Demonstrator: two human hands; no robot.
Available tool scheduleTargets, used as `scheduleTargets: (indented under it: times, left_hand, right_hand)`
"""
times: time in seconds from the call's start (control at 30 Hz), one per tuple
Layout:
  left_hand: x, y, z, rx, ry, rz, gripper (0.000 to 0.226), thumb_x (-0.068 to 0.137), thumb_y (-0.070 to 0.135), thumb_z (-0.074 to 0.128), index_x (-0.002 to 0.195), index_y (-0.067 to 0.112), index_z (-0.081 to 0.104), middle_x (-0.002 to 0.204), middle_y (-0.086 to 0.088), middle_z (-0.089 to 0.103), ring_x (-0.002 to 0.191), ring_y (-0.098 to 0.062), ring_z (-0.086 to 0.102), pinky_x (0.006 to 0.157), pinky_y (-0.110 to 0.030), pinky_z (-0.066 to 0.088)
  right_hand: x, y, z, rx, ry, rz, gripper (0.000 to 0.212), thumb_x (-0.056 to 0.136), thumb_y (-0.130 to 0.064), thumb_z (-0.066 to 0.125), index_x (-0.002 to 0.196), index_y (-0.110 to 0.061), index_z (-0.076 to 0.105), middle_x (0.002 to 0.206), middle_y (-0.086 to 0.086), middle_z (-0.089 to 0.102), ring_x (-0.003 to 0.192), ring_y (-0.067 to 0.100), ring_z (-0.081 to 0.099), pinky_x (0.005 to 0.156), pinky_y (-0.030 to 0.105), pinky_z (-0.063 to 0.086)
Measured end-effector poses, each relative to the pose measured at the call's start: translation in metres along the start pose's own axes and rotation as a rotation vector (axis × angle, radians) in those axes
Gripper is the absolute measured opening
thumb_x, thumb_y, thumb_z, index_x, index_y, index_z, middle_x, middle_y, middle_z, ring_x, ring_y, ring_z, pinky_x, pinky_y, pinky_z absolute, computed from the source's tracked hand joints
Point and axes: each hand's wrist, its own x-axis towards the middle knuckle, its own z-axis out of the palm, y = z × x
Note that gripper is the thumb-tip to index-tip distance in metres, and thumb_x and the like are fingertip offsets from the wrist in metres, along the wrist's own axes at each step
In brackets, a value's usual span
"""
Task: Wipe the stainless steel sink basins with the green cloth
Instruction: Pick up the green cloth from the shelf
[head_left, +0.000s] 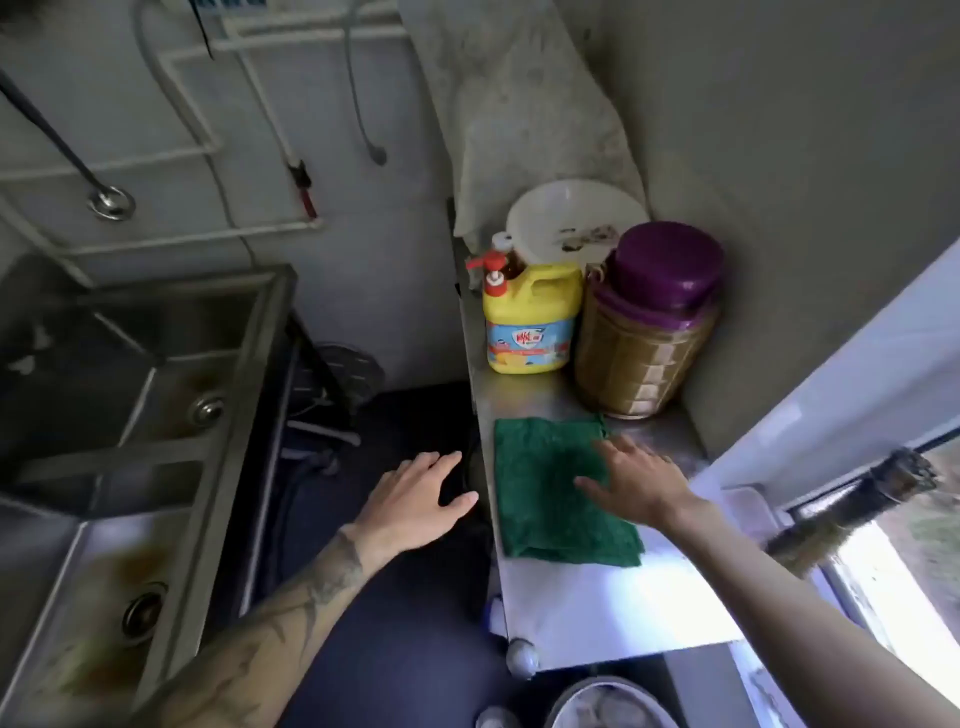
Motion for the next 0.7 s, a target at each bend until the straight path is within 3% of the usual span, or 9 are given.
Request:
scheduleTargets:
  times: [0.17, 0.3, 0.47, 0.6, 0.7]
  left_hand:
    - [0.036, -0.003, 0.025, -0.082, -0.096, -0.056, 0.073, 0.105, 0.065, 0.045, 0.168, 0.035, 0.024, 0.172, 0.003, 0.029, 0.157, -0.023, 0.031, 0.125, -0.042, 0.030]
    - [0.045, -0.004, 0.042, -0.083, -0.106, -0.060, 0.072, 0.106, 0.064, 0.043, 0.168, 0.034, 0.024, 0.172, 0.002, 0.030, 0.156, -0.024, 0.032, 0.125, -0.042, 0.028]
    - [0.039, -0.012, 0.053, -0.132, -0.115, -0.087, 0.071, 0.106, 0.065, 0.040, 0.168, 0.034, 0.025, 0.170, 0.001, 0.033, 0.155, -0.024, 0.034, 0.124, -0.042, 0.029]
    - [0.019, -0.028, 0.050, -0.147, -0.088, -0.116, 0.071, 0.106, 0.064, 0.040, 0.168, 0.033, 0.025, 0.170, -0.001, 0.034, 0.153, -0.026, 0.036, 0.124, -0.042, 0.029]
    - [-0.004, -0.046, 0.040, -0.172, -0.047, -0.139, 0.071, 0.106, 0.064, 0.040, 0.168, 0.032, 0.025, 0.170, -0.002, 0.033, 0.153, -0.026, 0.036, 0.123, -0.043, 0.029]
  right_hand:
    - [0.033, -0.001, 0.029, 0.215, -0.005, 0.308, 0.084, 0.096, -0.063, 0.061, 0.149, -0.004, 0.033, 0.147, 0.018, 0.044, 0.140, 0.041, 0.045, 0.108, 0.048, 0.045]
    - [0.040, -0.017, 0.049, 0.318, 0.028, 0.411, 0.079, 0.092, -0.058, 0.069, 0.136, 0.001, 0.040, 0.139, 0.019, 0.048, 0.135, 0.041, 0.050, 0.104, 0.050, 0.047]
    - [0.040, -0.033, 0.052, 0.330, 0.016, 0.201, 0.039, 0.105, -0.036, 0.056, 0.126, -0.003, 0.050, 0.128, 0.025, 0.058, 0.116, 0.047, 0.061, 0.091, 0.047, 0.049]
    - [0.026, -0.058, 0.033, 0.418, 0.069, 0.021, 0.027, 0.105, -0.035, 0.057, 0.113, -0.012, 0.044, 0.106, 0.023, 0.065, 0.103, 0.048, 0.062, 0.077, 0.046, 0.043]
    - [0.016, -0.089, 0.010, 0.492, 0.069, -0.103, 0.026, 0.104, -0.035, 0.061, 0.107, -0.017, 0.042, 0.093, 0.009, 0.063, 0.099, 0.045, 0.064, 0.070, 0.040, 0.037]
